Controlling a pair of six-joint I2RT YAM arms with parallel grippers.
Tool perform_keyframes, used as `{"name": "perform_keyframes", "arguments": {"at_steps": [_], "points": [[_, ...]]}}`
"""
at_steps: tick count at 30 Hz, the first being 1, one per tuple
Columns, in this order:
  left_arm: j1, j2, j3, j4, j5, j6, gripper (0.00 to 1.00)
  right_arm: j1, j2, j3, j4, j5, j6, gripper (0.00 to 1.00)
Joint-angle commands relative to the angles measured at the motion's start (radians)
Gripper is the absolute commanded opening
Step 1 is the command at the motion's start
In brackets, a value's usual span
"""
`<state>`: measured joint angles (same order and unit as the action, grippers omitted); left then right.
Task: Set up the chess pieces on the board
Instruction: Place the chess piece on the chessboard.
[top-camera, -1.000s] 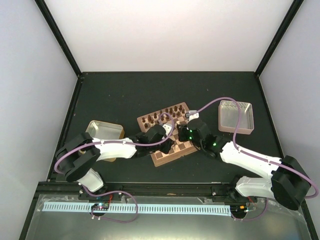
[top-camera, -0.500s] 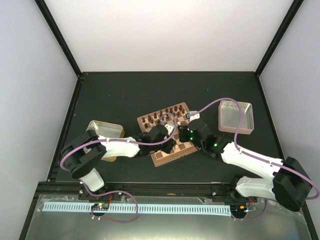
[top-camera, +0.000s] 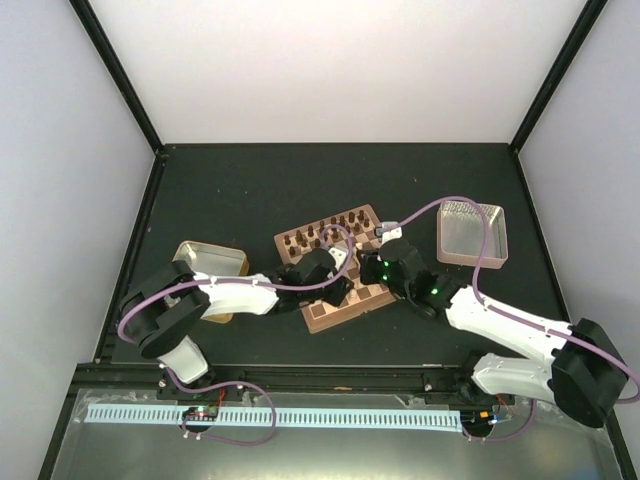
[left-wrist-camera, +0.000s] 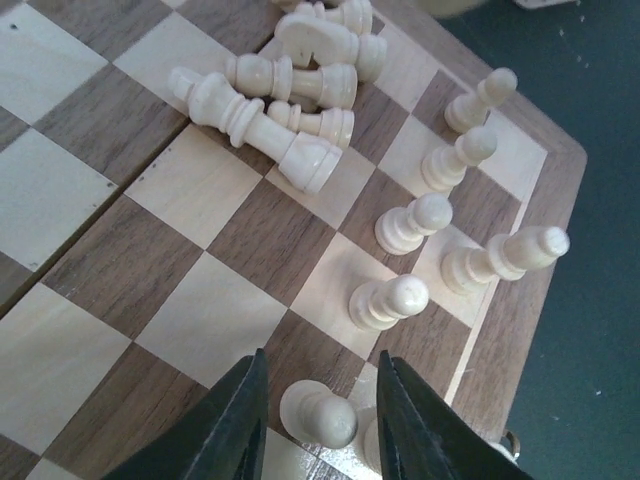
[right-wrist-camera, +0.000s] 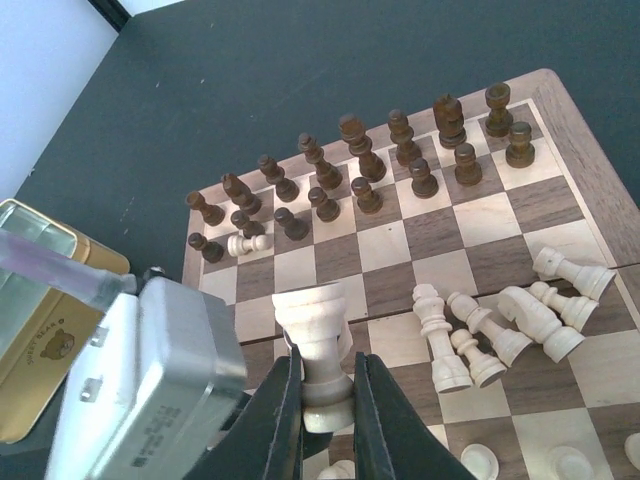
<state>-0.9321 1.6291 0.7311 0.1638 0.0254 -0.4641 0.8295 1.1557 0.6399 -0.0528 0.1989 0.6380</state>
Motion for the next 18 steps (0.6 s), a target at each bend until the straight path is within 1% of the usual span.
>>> {"name": "perform_keyframes", "arguments": {"at_steps": [1, 5, 10, 11, 14, 16, 18], "points": [[-0.003, -0.077, 0.019, 0.009, -0.034, -0.001, 0.32, -0.004, -0.041, -0.018, 0.008, 0.012, 0.014, 0.05], [0.007, -0.166, -0.017, 0.006, -0.064, -0.022, 0.34, -0.003, -0.064, -0.022, 0.020, -0.009, 0.005, 0.05], [0.030, -0.336, -0.096, 0.021, -0.116, -0.075, 0.35, -0.004, -0.081, 0.001, 0.033, -0.073, -0.016, 0.06], [0.038, -0.390, -0.116, 0.031, -0.124, -0.090, 0.35, -0.004, -0.081, 0.012, 0.033, -0.092, -0.022, 0.05], [0.058, -0.521, -0.182, 0.066, -0.137, -0.139, 0.41, -0.004, -0.079, 0.046, 0.034, -0.179, -0.052, 0.05], [0.071, -0.604, -0.222, 0.096, -0.139, -0.166, 0.47, -0.003, -0.079, 0.071, 0.037, -0.263, -0.078, 0.06], [0.084, -0.684, -0.257, 0.121, -0.143, -0.193, 0.51, -0.004, -0.079, 0.090, 0.056, -0.362, -0.102, 0.06]]}}
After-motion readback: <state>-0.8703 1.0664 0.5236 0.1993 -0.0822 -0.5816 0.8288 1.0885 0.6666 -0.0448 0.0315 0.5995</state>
